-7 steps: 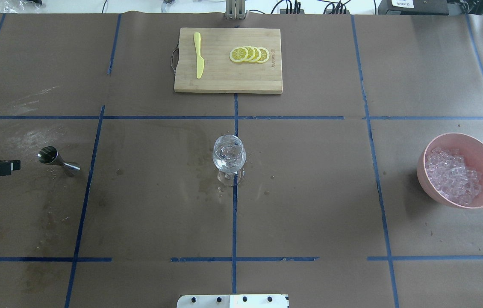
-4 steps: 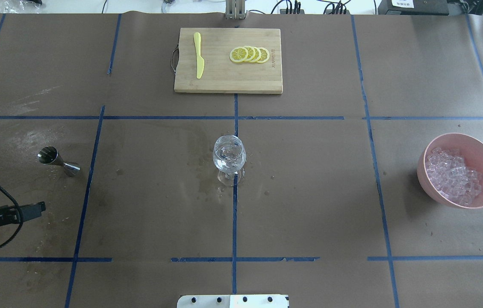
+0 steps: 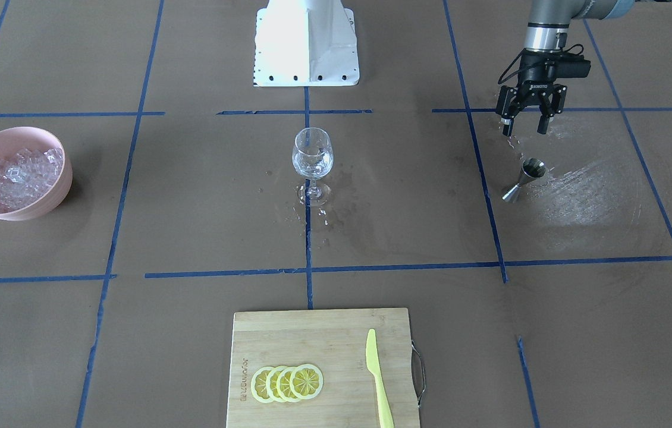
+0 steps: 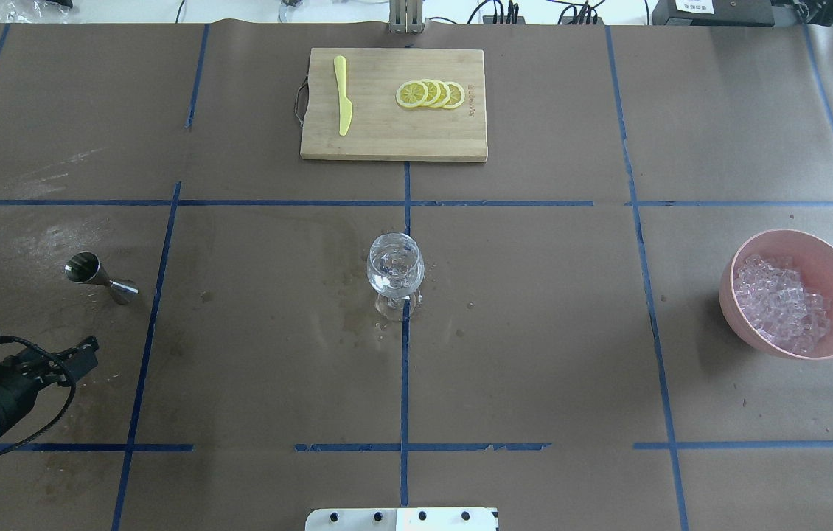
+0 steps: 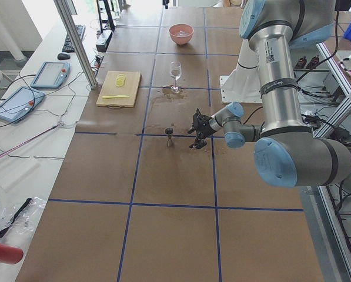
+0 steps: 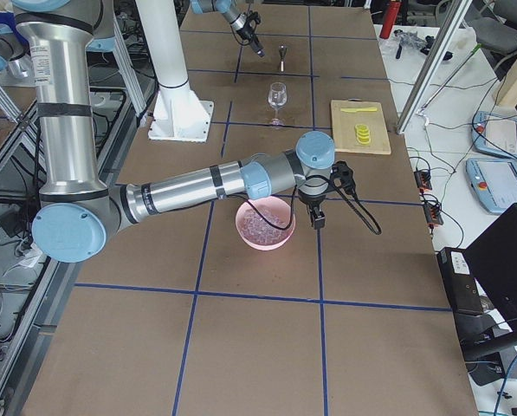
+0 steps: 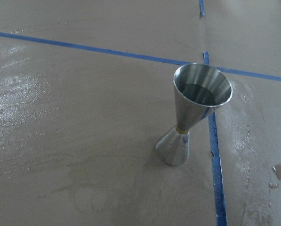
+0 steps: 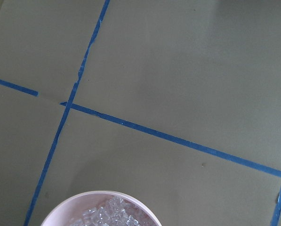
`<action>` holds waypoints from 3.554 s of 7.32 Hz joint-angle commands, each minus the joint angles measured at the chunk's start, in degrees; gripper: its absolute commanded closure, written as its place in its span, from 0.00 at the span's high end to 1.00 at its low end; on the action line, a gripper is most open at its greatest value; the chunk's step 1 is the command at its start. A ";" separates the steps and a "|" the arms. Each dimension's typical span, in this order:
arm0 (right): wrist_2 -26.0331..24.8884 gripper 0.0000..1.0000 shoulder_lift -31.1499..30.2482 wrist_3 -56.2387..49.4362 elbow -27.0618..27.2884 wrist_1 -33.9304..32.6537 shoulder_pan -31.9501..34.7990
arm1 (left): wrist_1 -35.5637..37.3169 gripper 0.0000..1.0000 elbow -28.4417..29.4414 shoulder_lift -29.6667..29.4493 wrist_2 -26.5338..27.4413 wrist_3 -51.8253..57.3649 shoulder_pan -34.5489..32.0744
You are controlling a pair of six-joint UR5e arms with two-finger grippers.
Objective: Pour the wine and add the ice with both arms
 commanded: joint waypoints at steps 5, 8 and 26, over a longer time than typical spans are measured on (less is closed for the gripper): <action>0.08 1.00 0.28 0.00 0.20 -0.02 0.02 | 0.04 0.99 9.30 -7.49 19.36 0.58 3.35; 0.08 1.00 0.19 0.00 0.98 -0.02 0.02 | 0.75 0.97 11.40 -9.94 22.43 4.17 3.61; -0.36 1.00 0.90 -0.09 2.57 -0.02 0.11 | -0.05 0.74 22.22 -18.12 29.30 6.29 -0.51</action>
